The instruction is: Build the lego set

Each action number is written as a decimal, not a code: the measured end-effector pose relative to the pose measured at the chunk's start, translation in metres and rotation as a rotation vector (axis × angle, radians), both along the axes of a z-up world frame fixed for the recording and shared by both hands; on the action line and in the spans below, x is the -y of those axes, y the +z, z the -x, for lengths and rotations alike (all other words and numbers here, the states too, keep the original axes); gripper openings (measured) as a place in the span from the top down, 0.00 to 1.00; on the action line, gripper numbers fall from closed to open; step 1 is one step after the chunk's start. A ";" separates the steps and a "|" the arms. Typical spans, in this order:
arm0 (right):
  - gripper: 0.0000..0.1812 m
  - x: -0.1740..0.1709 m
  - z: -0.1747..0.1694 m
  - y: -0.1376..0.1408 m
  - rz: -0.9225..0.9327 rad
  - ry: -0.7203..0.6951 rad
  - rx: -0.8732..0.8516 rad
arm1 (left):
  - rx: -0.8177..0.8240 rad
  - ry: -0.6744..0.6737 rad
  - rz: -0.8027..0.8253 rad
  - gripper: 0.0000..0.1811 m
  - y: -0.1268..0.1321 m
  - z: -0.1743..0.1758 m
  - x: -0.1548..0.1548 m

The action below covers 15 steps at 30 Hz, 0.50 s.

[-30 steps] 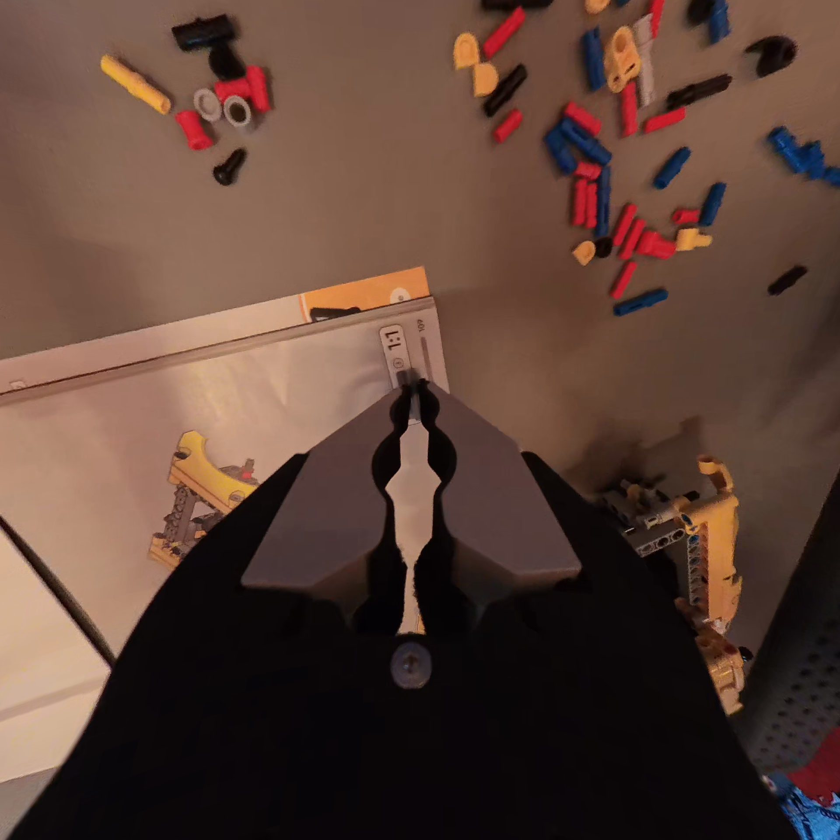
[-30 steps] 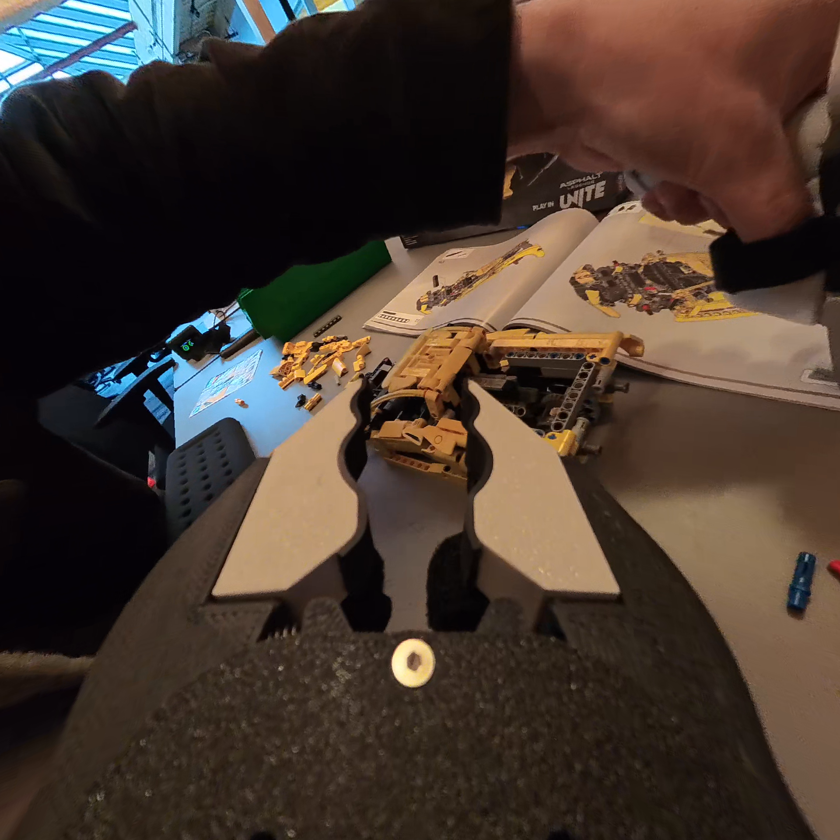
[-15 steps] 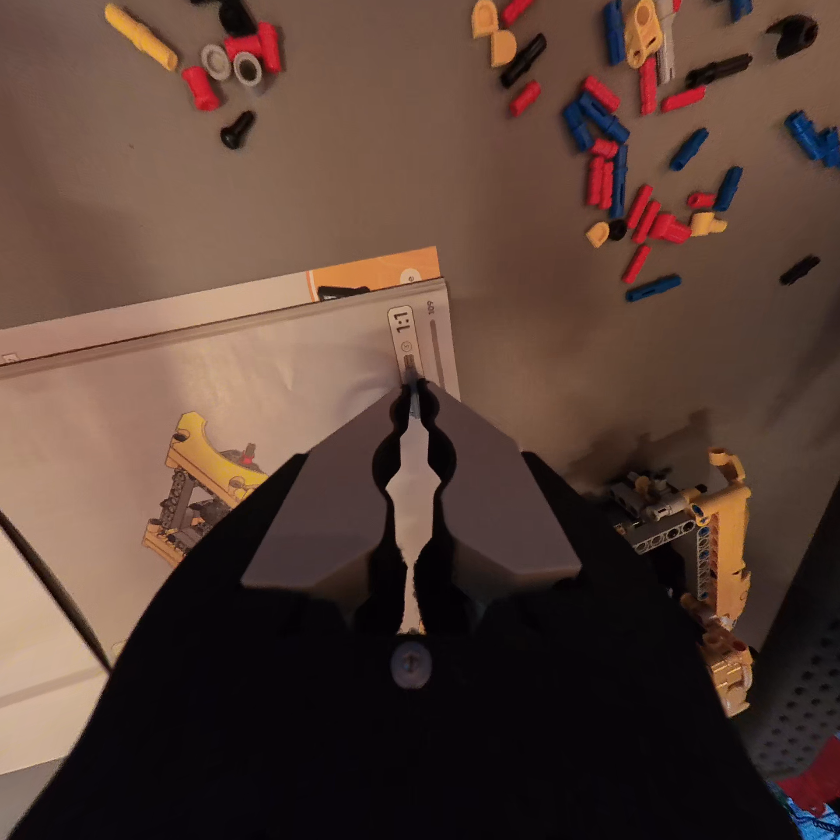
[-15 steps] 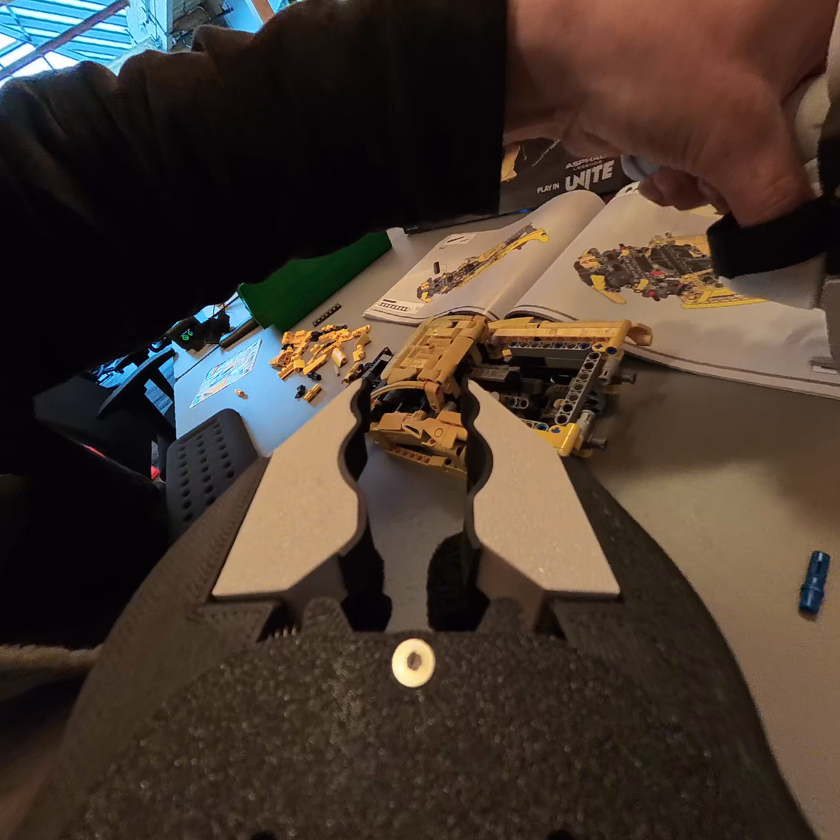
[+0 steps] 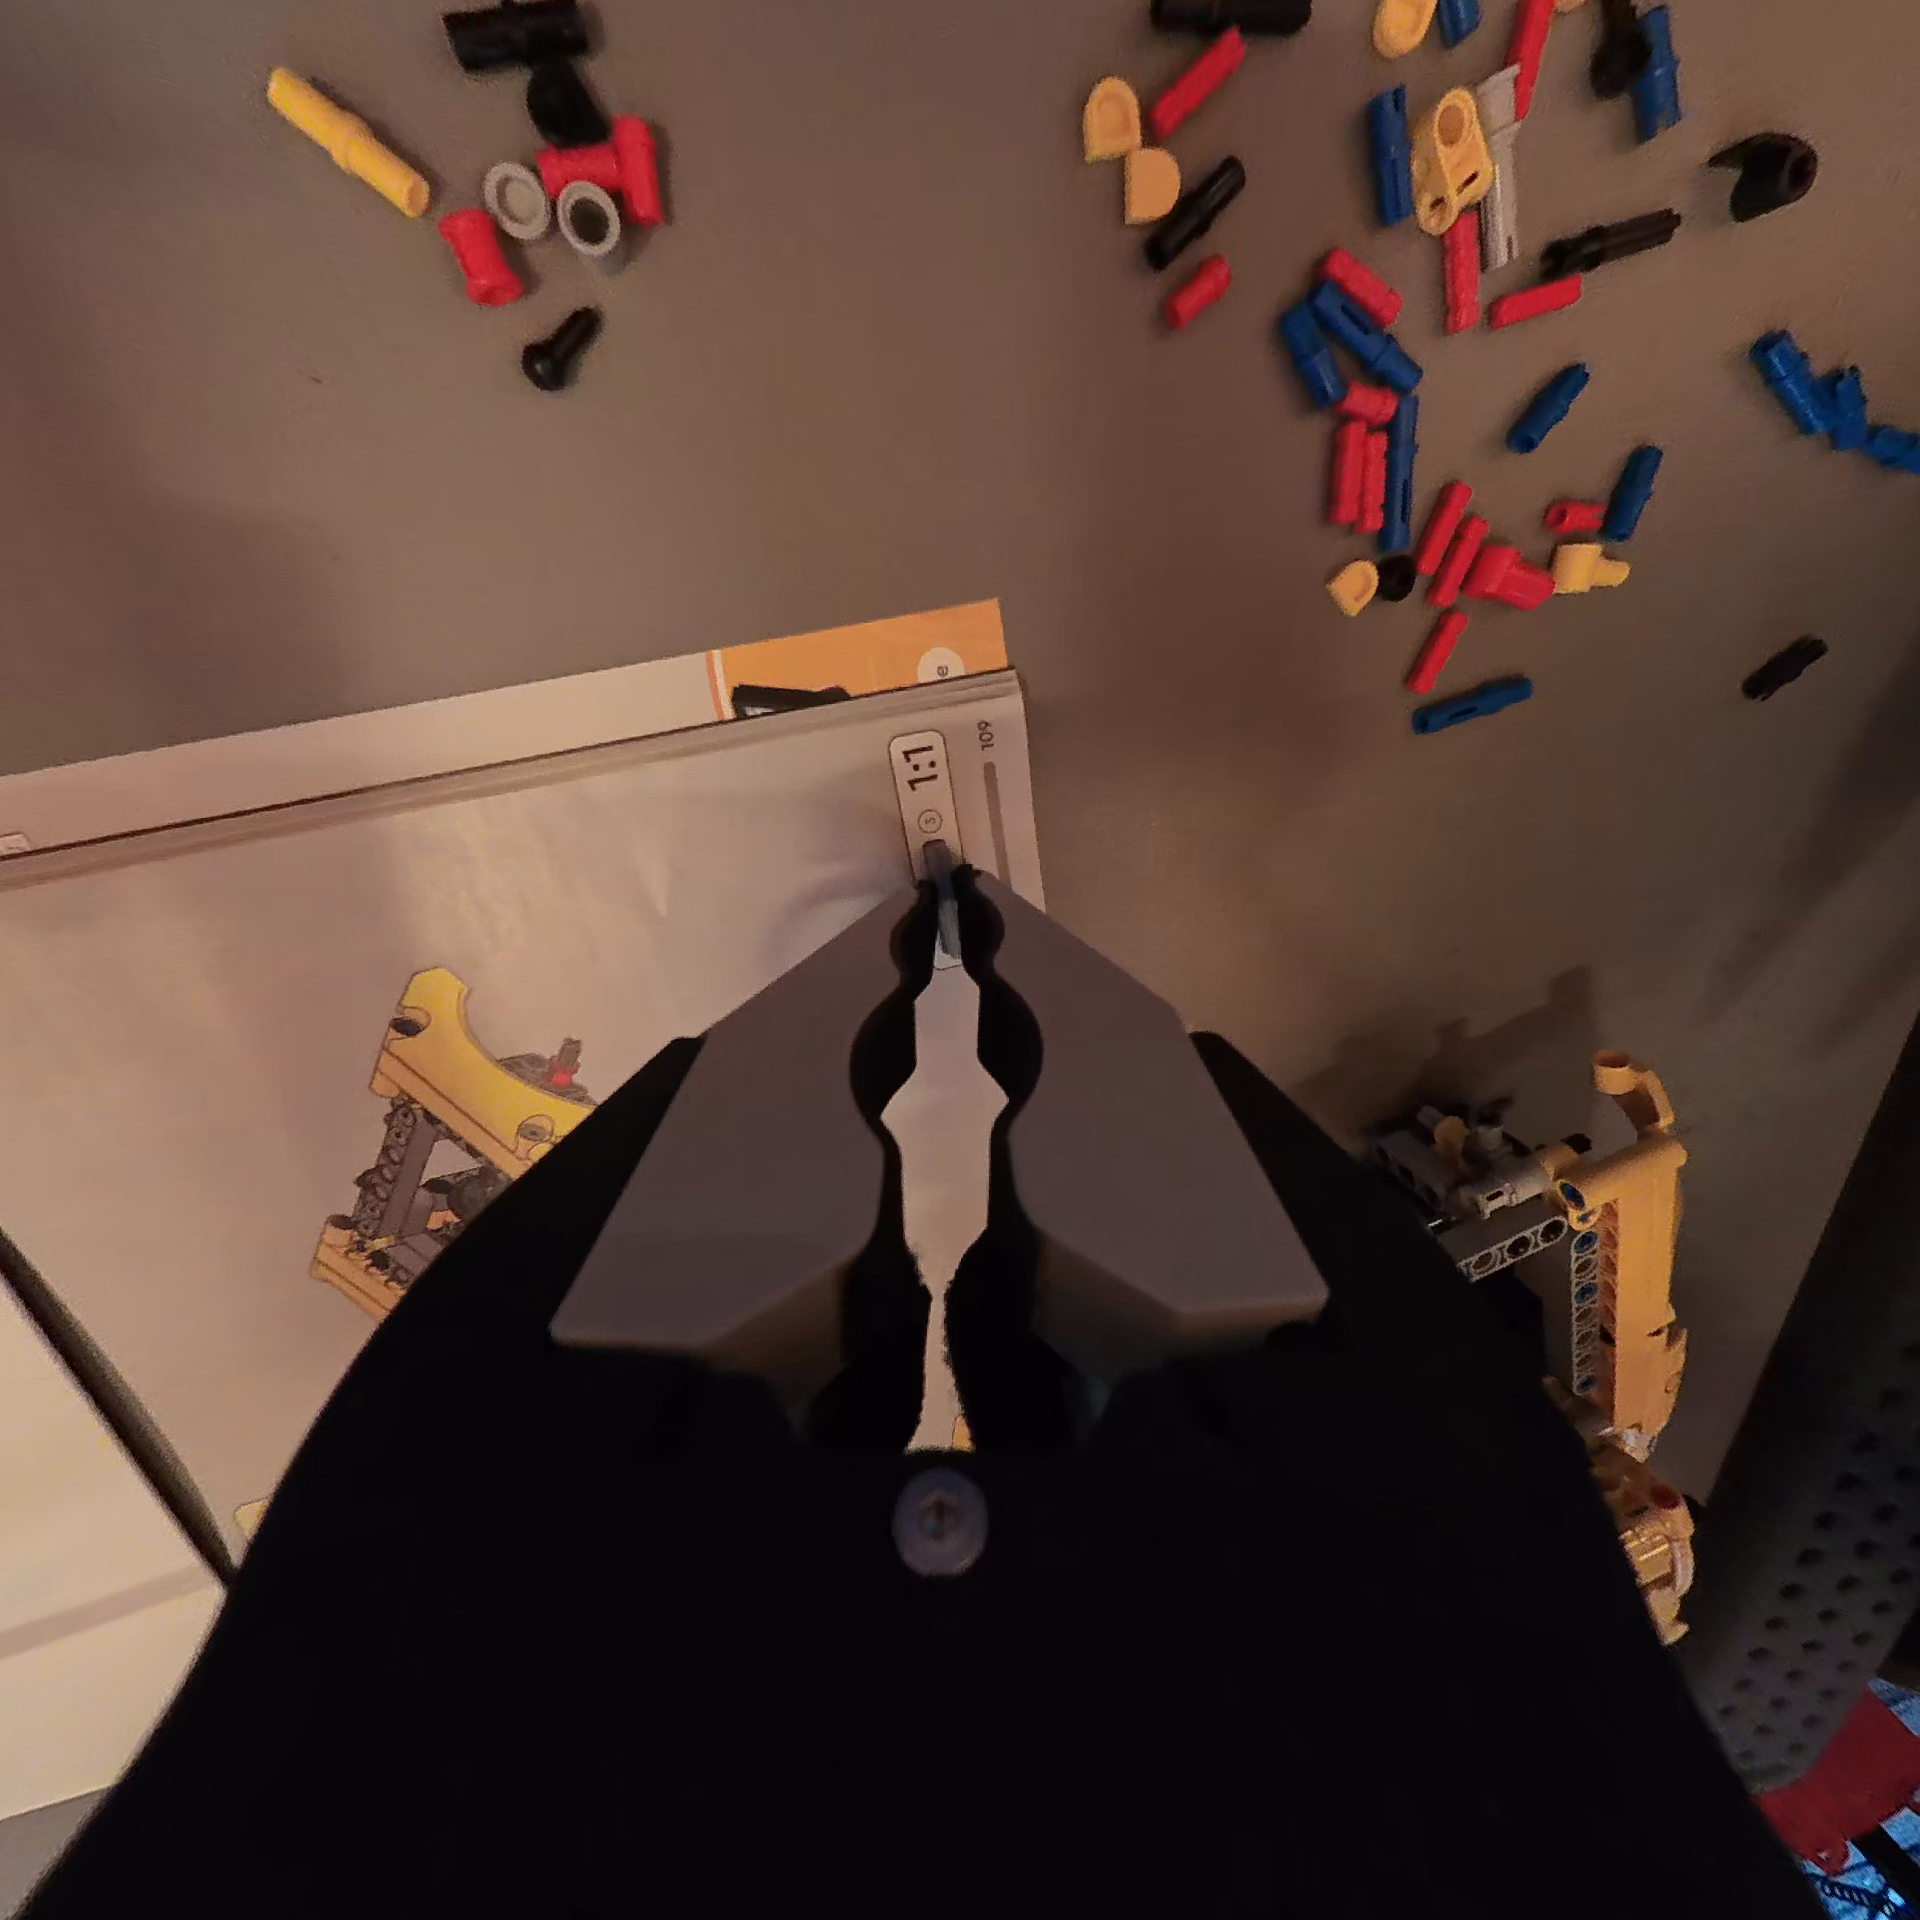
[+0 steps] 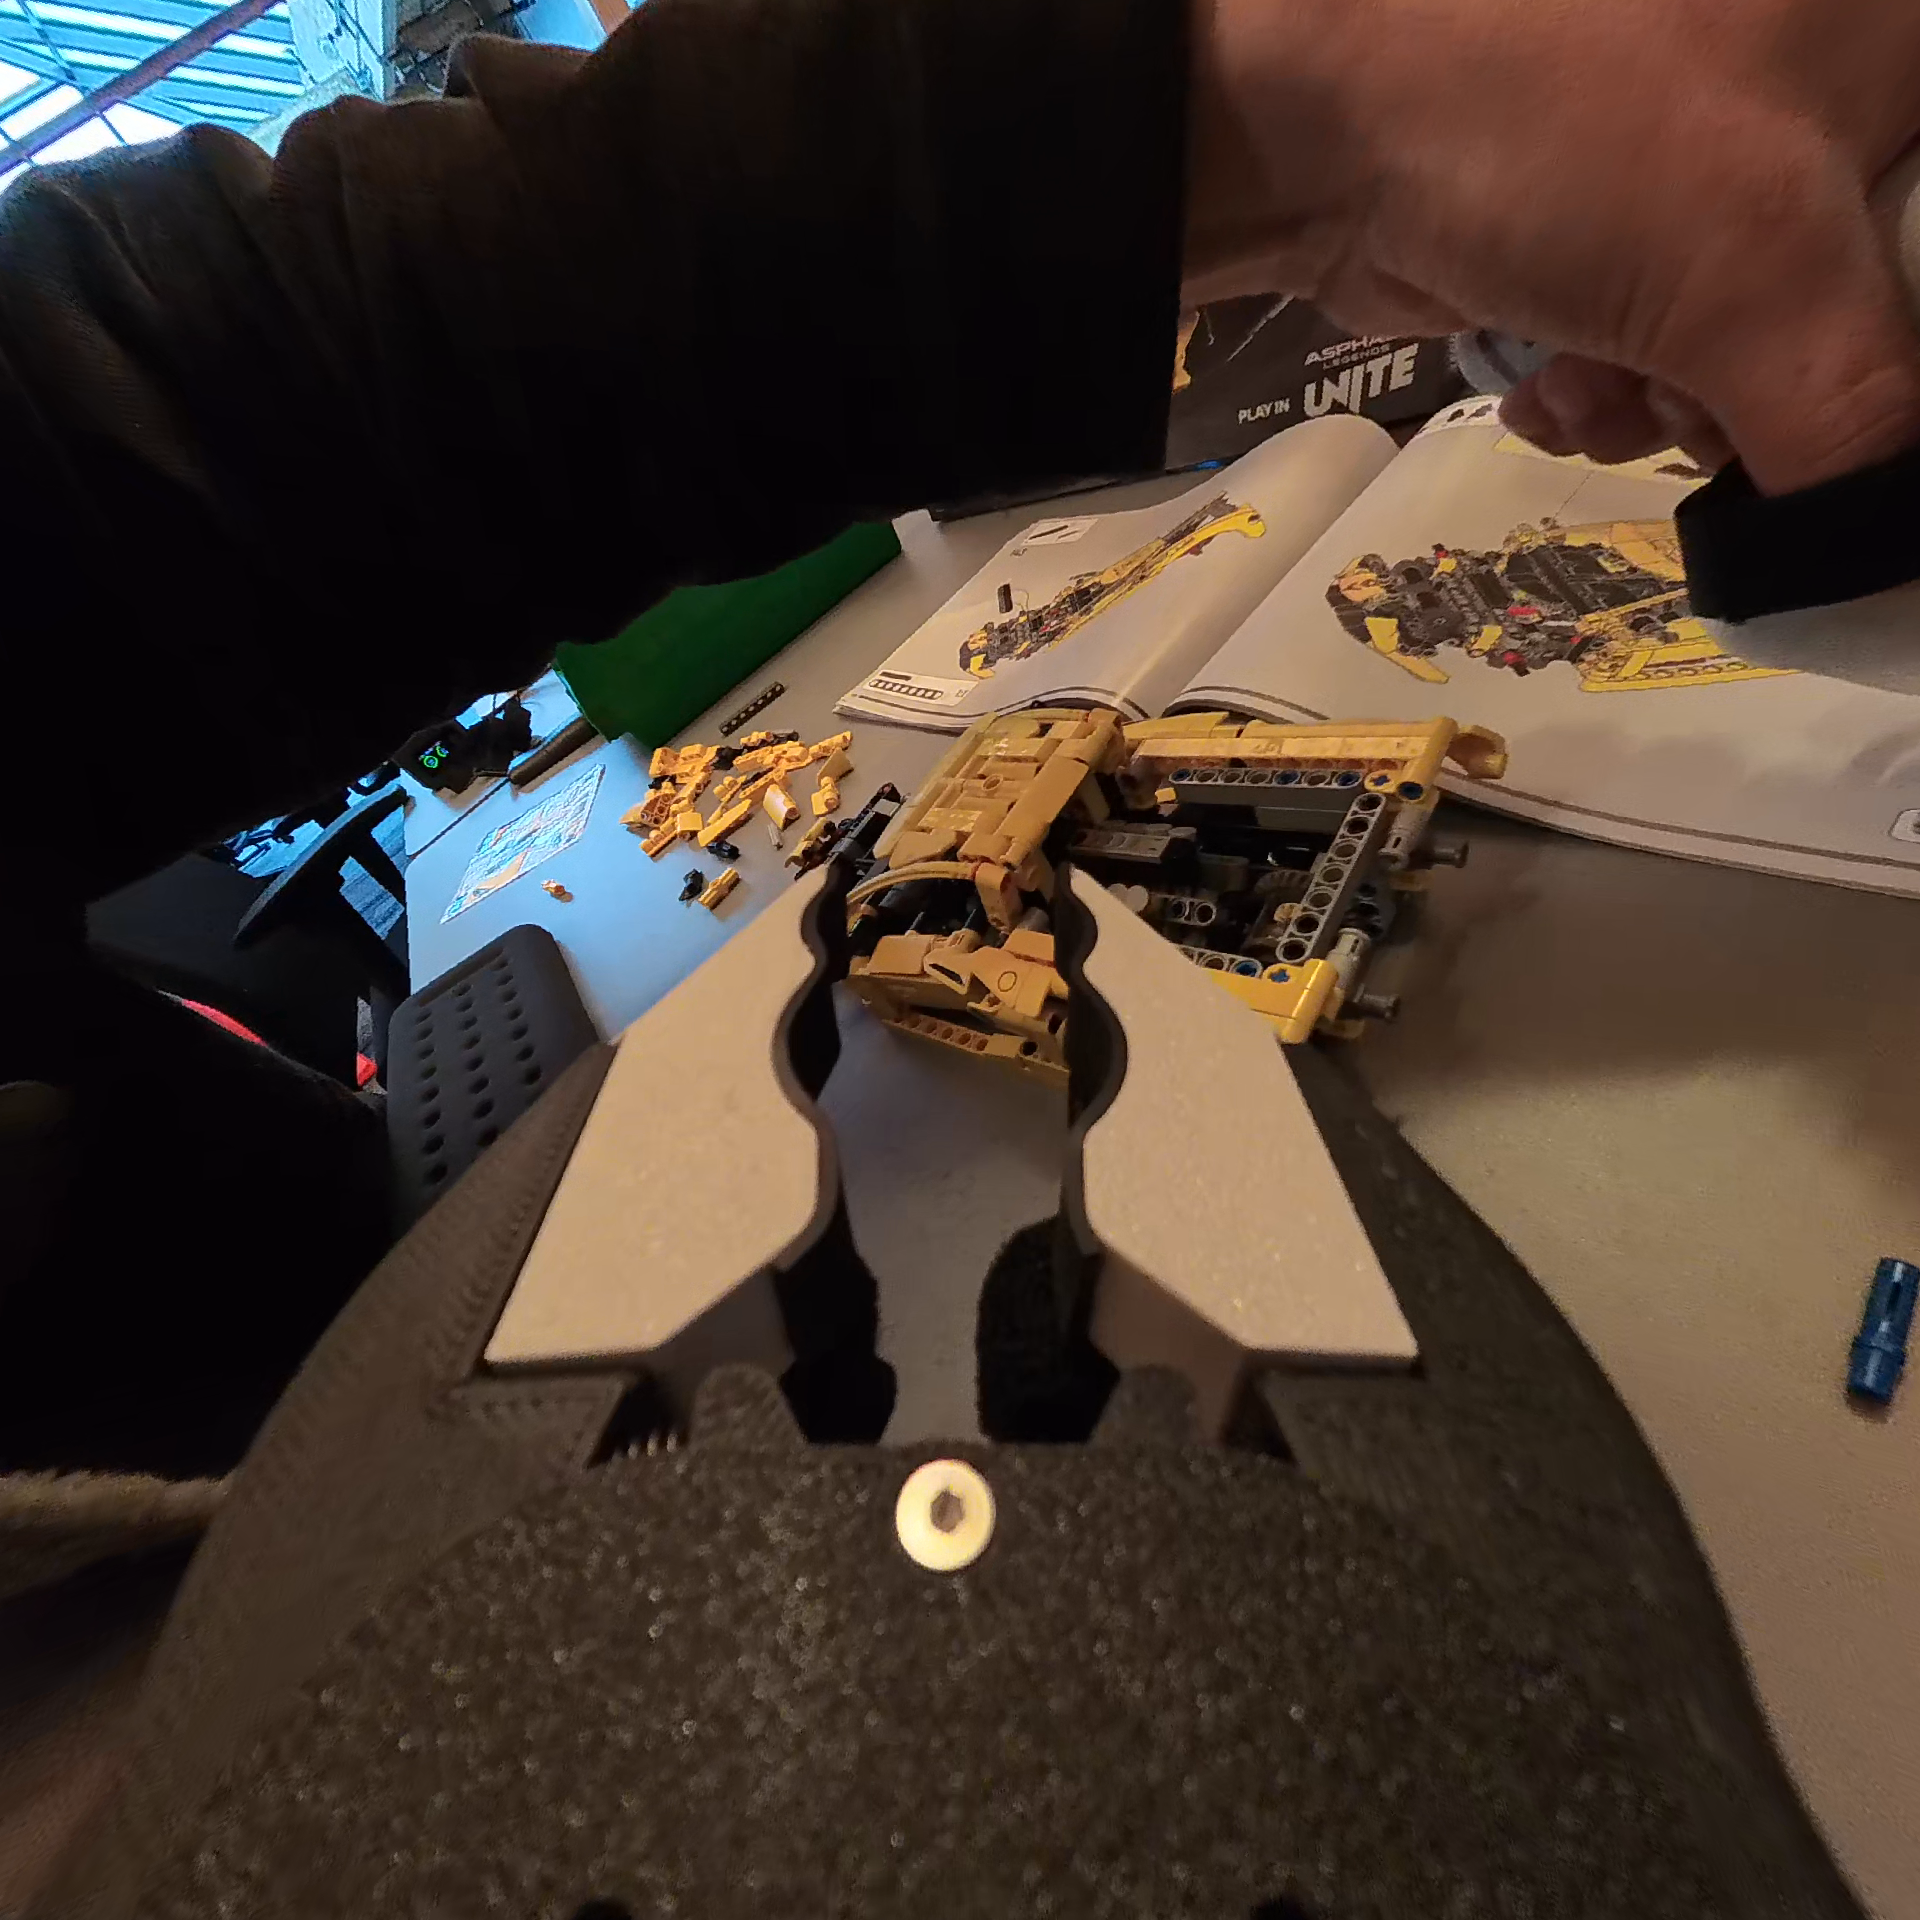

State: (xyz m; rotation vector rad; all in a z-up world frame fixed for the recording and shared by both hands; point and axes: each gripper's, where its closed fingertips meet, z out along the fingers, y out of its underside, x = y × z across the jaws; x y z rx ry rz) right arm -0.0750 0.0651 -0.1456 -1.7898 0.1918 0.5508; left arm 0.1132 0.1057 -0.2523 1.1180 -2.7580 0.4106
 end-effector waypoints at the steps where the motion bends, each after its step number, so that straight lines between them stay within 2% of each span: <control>1: 0.79 0.000 0.000 0.000 0.000 0.000 0.001 | -0.001 -0.001 0.002 0.98 0.000 0.000 0.000; 6: 0.79 0.001 -0.004 -0.004 0.012 -0.014 0.016 | 0.062 -0.007 0.008 0.98 0.003 -0.001 0.004; 7: 0.79 0.002 -0.005 -0.004 0.011 -0.020 0.015 | 0.097 0.016 0.034 0.98 0.012 0.000 0.006; 9: 0.79 0.004 -0.010 -0.001 -0.003 -0.036 0.006 | 0.207 0.095 0.128 0.98 0.051 0.009 0.009; 12: 0.79 0.008 -0.022 0.008 -0.047 -0.089 0.000 | 0.358 0.205 0.247 0.98 0.122 0.062 0.005; 13: 0.79 0.009 -0.026 0.010 -0.058 -0.107 -0.002 | 0.376 0.240 0.278 0.98 0.136 0.090 0.006; 15: 0.79 0.011 -0.032 0.013 -0.075 -0.133 -0.008 | 0.357 0.287 0.344 0.98 0.141 0.156 0.020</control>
